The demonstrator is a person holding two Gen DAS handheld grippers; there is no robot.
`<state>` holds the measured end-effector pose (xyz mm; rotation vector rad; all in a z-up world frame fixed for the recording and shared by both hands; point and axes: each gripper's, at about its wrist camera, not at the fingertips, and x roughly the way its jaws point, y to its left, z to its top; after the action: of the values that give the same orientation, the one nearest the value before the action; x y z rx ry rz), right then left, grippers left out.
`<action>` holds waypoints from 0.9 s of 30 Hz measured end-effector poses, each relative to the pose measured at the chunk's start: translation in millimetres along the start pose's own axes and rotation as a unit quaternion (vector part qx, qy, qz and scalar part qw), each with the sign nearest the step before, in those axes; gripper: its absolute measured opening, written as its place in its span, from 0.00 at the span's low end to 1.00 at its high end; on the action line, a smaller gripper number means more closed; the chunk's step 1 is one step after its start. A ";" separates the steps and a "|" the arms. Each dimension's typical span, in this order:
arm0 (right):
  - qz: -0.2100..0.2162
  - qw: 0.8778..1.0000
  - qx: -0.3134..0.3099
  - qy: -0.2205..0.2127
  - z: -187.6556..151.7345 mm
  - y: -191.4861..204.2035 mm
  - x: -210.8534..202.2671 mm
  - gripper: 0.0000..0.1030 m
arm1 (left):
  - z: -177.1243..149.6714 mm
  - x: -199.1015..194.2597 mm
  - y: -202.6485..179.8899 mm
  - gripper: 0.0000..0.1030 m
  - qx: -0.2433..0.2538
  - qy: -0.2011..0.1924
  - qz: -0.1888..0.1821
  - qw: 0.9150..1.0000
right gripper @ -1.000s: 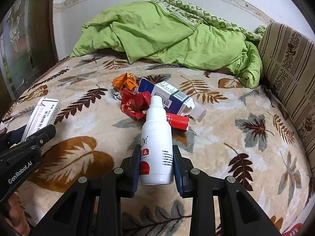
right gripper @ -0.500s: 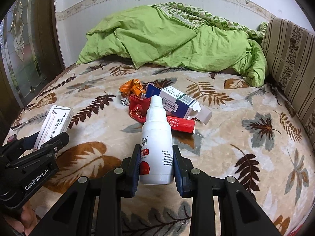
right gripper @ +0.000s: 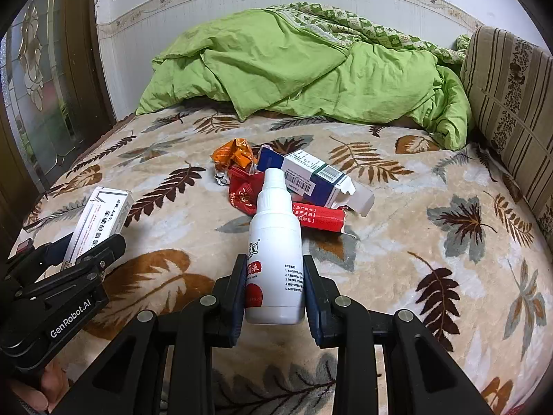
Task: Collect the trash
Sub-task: 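Lift the white medicine box and white bottle above the bed with both tools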
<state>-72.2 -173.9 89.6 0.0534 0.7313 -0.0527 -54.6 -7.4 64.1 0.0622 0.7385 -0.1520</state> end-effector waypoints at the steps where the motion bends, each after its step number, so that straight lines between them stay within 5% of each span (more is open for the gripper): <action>1: 0.000 1.000 0.001 0.000 0.1 0.1 -0.1 0.31 | 0.0 -0.1 -0.2 0.50 0.000 0.000 0.001 1.000; 27: 0.013 1.000 0.024 0.002 -3.6 0.8 -4.3 0.31 | -1.4 -2.8 -8.6 0.50 0.011 -0.005 -0.010 1.000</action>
<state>-77.8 -172.7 89.8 0.1089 0.7335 -0.0446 -59.0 -15.4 64.9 0.0749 0.7278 -0.1785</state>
